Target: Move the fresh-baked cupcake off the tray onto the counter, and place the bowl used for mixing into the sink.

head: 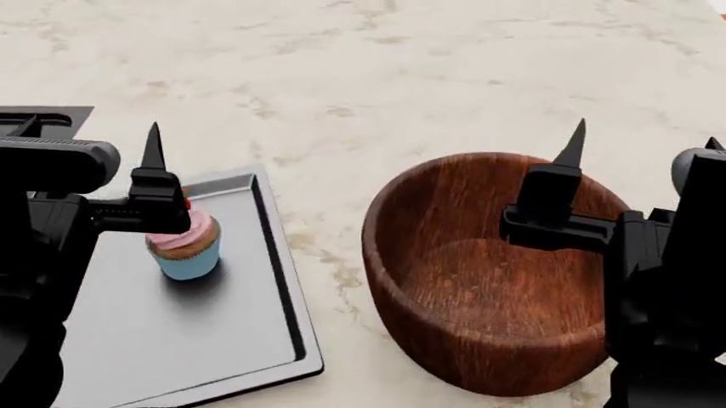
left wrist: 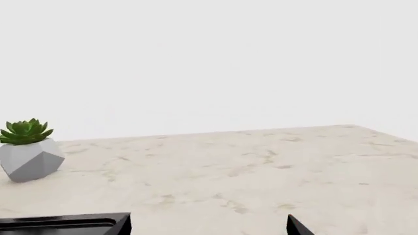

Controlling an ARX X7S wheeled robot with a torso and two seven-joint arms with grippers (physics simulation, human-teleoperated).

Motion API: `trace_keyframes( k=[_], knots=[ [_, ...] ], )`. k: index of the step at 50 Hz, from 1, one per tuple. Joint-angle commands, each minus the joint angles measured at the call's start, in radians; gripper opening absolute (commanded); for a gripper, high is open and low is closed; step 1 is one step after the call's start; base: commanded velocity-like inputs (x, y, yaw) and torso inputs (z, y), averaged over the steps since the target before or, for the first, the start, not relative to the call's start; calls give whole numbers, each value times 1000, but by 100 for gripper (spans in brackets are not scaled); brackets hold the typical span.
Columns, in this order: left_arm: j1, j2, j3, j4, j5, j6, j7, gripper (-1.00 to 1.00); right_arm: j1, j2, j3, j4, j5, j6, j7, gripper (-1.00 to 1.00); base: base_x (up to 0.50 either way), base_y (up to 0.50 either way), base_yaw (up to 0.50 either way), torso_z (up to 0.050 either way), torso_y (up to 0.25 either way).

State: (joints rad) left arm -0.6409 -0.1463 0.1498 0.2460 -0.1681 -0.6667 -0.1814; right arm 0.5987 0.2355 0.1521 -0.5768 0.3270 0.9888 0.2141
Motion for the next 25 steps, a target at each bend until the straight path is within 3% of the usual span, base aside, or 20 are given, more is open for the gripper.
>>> trace_keyframes(
  k=[1, 7, 11, 21, 25],
  knots=[
    [0, -5, 6, -1, -5, 3, -10, 100, -14, -1, 8, 0, 11, 4, 4, 100, 445, -332, 0, 0, 0],
    [0, -7, 7, 1, -8, 1, -17, 100, -27, 2, 11, -4, 17, 6, 3, 100, 422, -261, 0, 0, 2],
    [0, -9, 9, 2, -10, 0, -20, 100, -27, -11, 45, -23, 56, 62, 2, 100, 58, 0, 0, 0, 3],
    [-2, -14, 15, 2, -15, 5, -24, 100, 68, -45, 360, -217, 306, 567, 15, 100, 0, 0, 0, 0, 0],
    [-4, -16, 18, -1, -19, 7, -23, 100, 56, 75, 466, -140, 818, 580, 427, 100, 0, 0, 0, 0, 0]
  ],
)
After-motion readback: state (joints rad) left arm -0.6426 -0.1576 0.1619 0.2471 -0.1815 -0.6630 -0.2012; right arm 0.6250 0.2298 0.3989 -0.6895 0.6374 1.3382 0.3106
